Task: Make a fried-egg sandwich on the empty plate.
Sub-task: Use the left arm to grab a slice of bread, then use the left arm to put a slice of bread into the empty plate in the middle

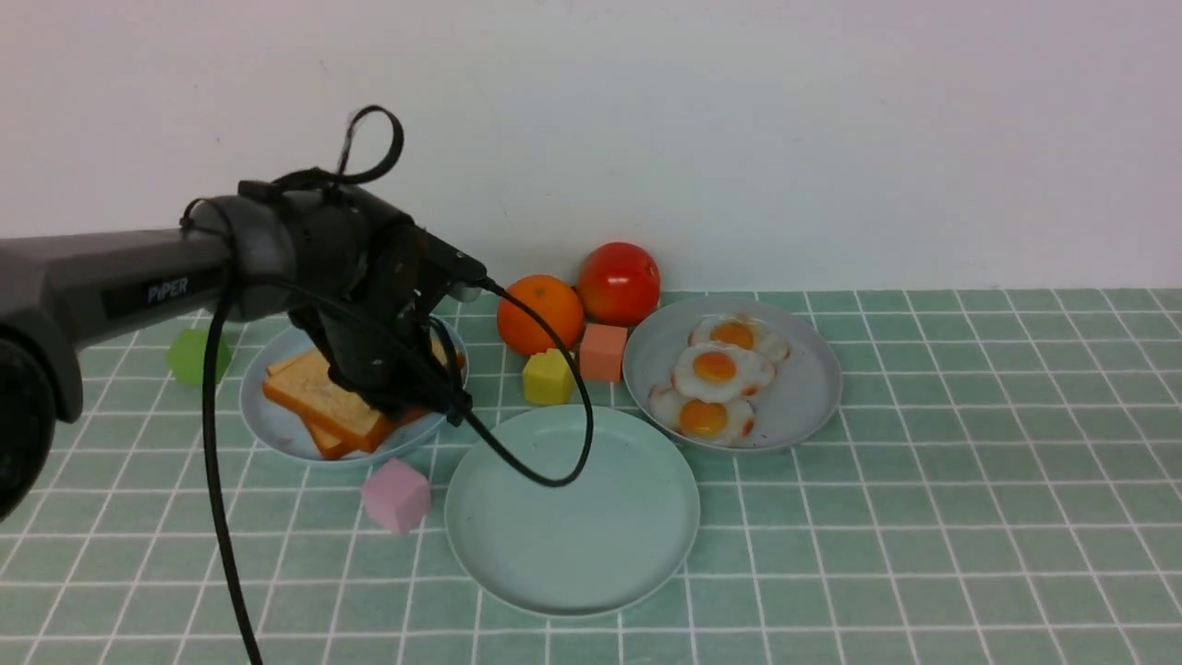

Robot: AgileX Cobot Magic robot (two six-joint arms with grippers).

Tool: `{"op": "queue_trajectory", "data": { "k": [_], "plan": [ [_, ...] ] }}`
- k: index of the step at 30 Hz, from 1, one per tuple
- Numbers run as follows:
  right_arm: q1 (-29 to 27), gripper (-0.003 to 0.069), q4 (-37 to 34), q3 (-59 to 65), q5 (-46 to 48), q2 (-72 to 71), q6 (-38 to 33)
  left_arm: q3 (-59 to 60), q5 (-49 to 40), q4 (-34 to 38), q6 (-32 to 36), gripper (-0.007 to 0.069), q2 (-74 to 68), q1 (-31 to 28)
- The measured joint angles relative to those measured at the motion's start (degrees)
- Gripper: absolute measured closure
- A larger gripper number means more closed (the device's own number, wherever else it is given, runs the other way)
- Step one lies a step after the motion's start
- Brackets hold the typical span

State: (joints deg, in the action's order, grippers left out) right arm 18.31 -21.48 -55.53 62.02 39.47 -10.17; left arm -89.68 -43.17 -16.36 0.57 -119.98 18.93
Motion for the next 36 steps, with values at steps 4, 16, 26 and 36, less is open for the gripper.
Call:
{"op": "queue_trajectory", "data": {
  "k": [4, 16, 26, 36],
  "plan": [
    [0.0, 0.0571, 0.0, 0.0, 0.0, 0.0, 0.0, -1.2, -1.8, 0.6, 0.0, 0.0551, 1.3, 0.0],
    [0.0, 0.0564, 5.1, 0.0, 0.0, 0.0, 0.0, 4.8, -4.6, 3.6, 1.6, 0.0556, 18.4, 13.2],
    [0.0, 0.0562, 5.7, 0.0, 0.0, 0.0, 0.0, 10.5, -0.6, 0.5, 1.4, 0.0556, 12.0, 26.0],
    [0.0, 0.0557, 5.8, 0.0, 0.0, 0.0, 0.0, 10.5, 1.4, -4.5, 0.6, 0.0562, 7.7, 26.0]
  ]
}}
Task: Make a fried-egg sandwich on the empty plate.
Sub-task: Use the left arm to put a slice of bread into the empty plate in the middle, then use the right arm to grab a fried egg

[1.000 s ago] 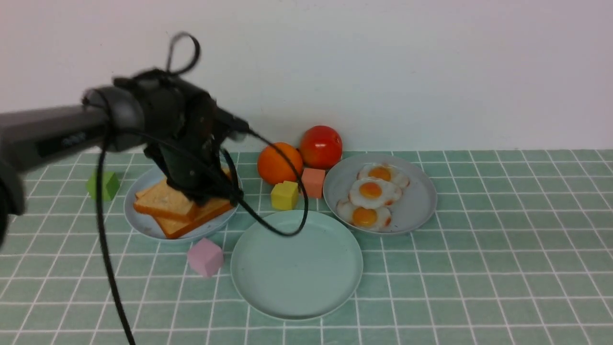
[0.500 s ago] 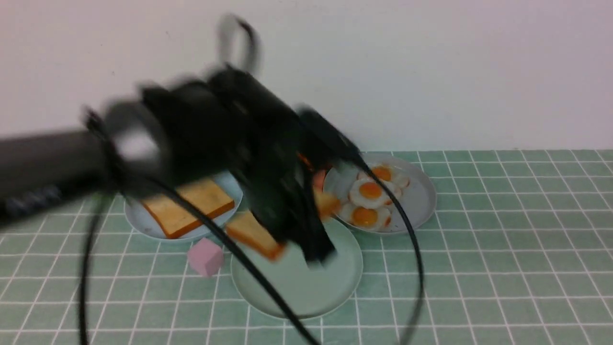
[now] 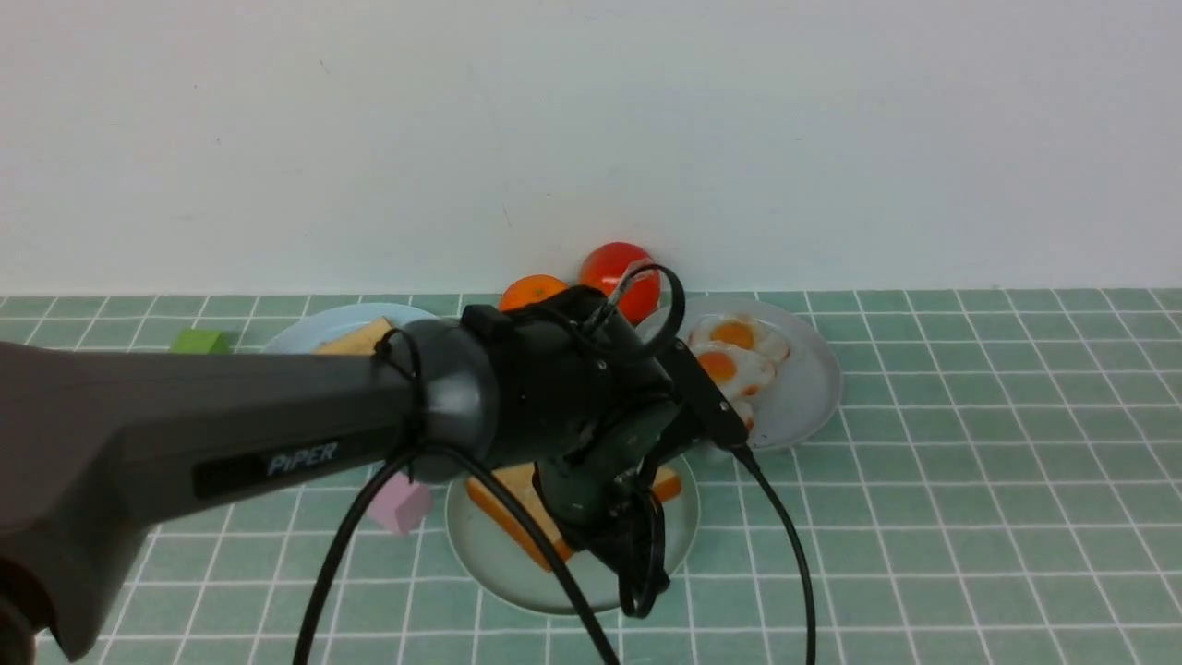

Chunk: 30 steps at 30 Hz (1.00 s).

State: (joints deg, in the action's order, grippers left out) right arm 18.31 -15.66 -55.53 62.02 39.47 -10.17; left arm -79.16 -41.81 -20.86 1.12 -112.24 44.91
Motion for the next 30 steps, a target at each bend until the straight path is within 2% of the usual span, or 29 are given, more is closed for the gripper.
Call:
{"op": "queue_trajectory", "data": {
  "k": [2, 5, 14, 19, 21, 25, 27, 28, 29, 30],
  "plan": [
    [0.0, 0.0556, 0.0, 0.0, 0.0, 0.0, 0.0, 0.0, 0.2, -0.4, 0.0, 0.0554, 0.0, 0.0],
    [0.0, 0.0556, 0.0, 0.0, 0.0, 0.0, 0.0, 0.0, 0.2, -0.8, -0.2, 0.0491, 0.0, 0.0],
    [0.0, 0.0522, 0.0, 0.0, 0.0, 0.1, 0.0, 0.0, 0.0, -2.0, -5.9, 0.0169, 0.3, 0.0],
    [0.0, 0.0480, 0.0, 0.0, -0.3, 0.4, 1.3, 0.0, -1.8, -1.8, -7.1, 0.0109, 2.8, 0.0],
    [0.0, 0.0449, 0.0, -0.1, -1.6, 1.8, 2.9, 0.0, -2.8, -0.6, -8.4, 0.0134, 6.4, 0.1],
    [0.0, 0.0417, 0.0, -0.1, -5.2, 6.1, 3.8, 0.0, -3.6, 1.1, -13.2, 0.0309, 15.7, 1.0],
    [0.0, 0.0409, 0.0, -0.3, -8.2, 12.4, 4.7, 0.1, -3.6, 3.1, -16.6, 0.0517, 24.3, 1.2],
    [0.0, 0.0408, 0.0, -0.3, -8.5, 12.4, 4.9, 0.1, -3.6, 3.2, -16.9, 0.0533, 25.0, 1.2],
    [-0.2, 0.0407, -0.1, -0.5, -10.4, 17.4, 6.2, 1.0, -3.3, 3.3, -17.6, 0.0625, 30.9, 1.2],
    [-0.3, 0.0407, -0.2, -0.6, -10.4, 18.0, 6.4, 1.2, -3.1, 3.3, -17.7, 0.0625, 31.5, 1.2]
  ]
}}
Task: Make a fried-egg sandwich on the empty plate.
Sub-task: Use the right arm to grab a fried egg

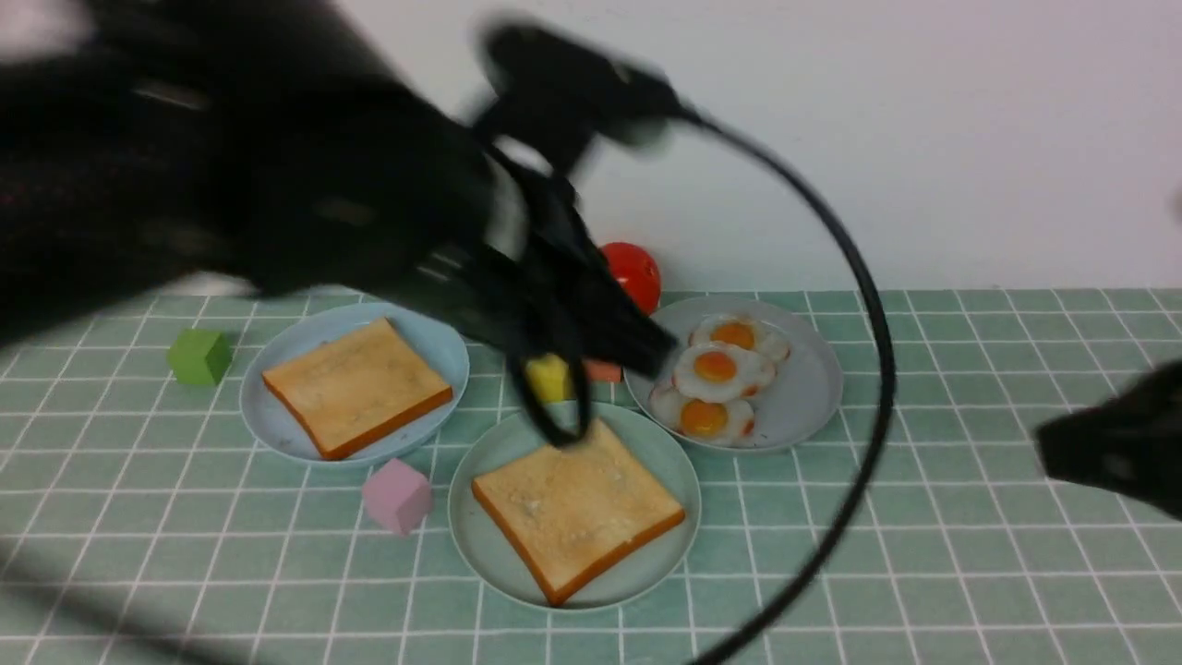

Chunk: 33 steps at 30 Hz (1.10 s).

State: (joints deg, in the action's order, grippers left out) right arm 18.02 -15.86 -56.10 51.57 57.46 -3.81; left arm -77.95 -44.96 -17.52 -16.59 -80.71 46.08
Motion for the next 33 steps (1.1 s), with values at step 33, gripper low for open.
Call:
{"op": "queue_trajectory", "data": {
  "k": [33],
  "plan": [
    [-12.9, 0.0326, -35.1, -33.4, -11.6, 67.0, -9.5, 44.4, 38.8, 6.5, -1.6, 0.0638, 44.1, 0.0]
  ]
}}
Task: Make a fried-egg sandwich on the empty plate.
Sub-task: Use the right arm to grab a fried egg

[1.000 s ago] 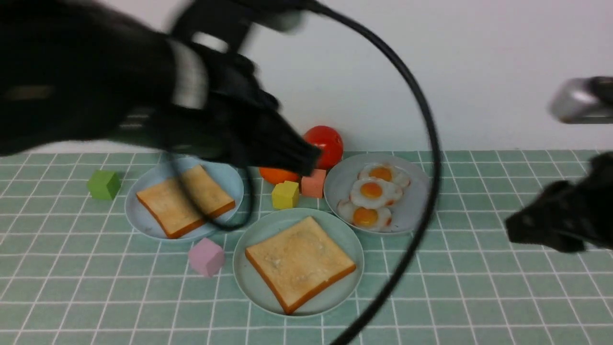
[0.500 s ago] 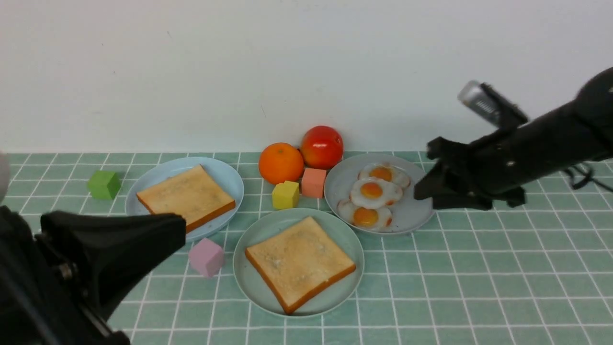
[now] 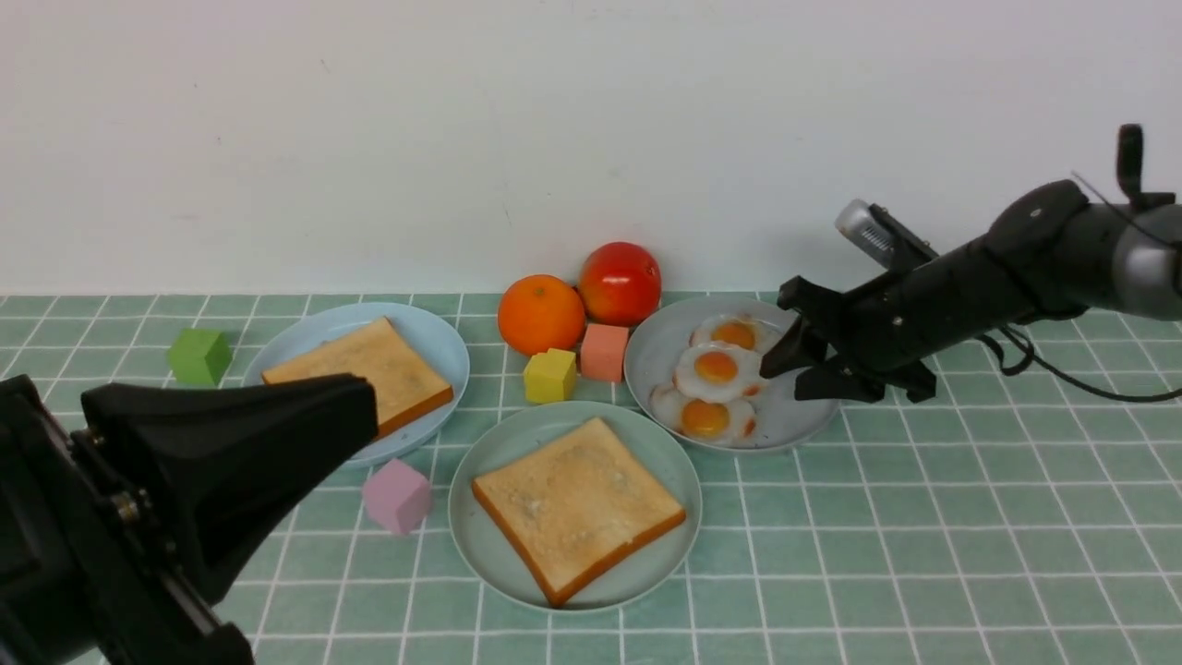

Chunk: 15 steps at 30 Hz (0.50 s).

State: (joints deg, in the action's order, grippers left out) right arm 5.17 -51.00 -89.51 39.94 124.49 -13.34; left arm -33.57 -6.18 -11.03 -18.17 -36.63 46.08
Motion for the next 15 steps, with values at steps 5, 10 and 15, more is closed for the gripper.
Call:
{"op": "queue_trajectory", "data": {
  "k": [5, 10, 15],
  "plan": [
    [0.0, 0.0326, -2.6, -0.6, -1.5, 1.7, 0.0, 0.0, 0.0, 0.0, 0.0, 0.0638, 0.0, 0.0],
    [0.0, 0.0326, -4.2, -0.8, -1.8, 3.2, 0.0, 0.0, 0.0, 0.0, 0.0, 0.0638, 0.0, 0.0],
    [0.0, 0.0326, -5.6, -1.5, -2.5, 3.9, 0.0, 0.0, 0.0, 0.0, 0.0, 0.0638, 0.0, 0.0]
  ]
}}
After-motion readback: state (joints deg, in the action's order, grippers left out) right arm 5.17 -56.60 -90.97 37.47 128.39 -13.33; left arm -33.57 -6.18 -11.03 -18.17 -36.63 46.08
